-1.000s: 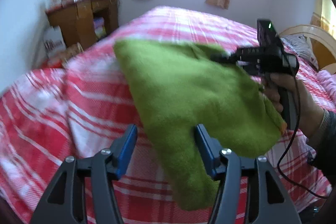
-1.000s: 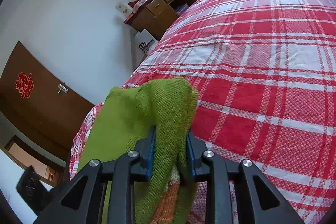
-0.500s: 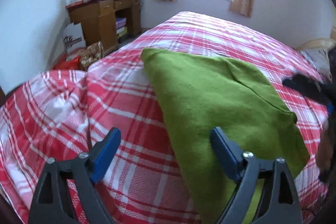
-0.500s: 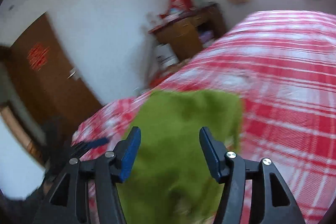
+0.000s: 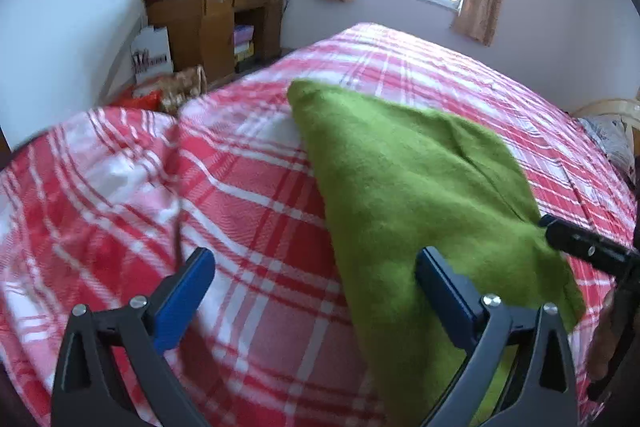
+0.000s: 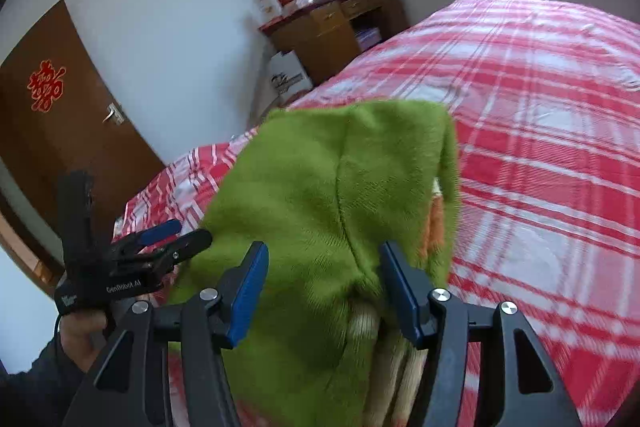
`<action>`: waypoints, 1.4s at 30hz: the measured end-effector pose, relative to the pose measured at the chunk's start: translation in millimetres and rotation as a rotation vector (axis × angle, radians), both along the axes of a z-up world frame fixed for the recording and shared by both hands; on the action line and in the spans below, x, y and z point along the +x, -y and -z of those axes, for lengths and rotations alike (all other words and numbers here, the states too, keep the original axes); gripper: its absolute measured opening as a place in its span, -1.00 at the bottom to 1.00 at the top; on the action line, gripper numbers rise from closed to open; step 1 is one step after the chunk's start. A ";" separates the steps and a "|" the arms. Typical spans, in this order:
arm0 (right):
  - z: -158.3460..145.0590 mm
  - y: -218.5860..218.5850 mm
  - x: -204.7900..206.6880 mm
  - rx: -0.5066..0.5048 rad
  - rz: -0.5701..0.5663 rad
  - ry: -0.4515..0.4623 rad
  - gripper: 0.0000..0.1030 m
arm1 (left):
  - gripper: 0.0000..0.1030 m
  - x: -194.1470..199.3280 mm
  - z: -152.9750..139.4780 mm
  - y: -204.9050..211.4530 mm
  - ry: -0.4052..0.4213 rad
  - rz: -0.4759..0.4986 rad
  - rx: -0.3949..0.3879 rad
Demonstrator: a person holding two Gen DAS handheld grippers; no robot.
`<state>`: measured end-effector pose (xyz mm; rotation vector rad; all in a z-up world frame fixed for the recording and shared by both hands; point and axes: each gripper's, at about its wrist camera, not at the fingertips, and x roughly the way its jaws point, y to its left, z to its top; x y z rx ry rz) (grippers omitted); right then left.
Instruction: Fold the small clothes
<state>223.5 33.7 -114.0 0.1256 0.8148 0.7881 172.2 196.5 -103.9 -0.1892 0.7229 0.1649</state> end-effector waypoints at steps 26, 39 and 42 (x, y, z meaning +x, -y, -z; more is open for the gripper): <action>-98.5 10.0 -109.1 -0.039 0.124 0.316 0.28 | 0.99 -75.0 -86.1 24.6 0.254 0.076 0.045; -98.4 16.0 -111.9 -0.026 0.135 0.312 0.28 | 0.99 -74.7 -81.7 26.7 0.247 0.076 0.043; -97.8 16.8 -113.1 -0.026 0.134 0.309 0.28 | 0.99 -74.7 -81.3 27.1 0.245 0.076 0.043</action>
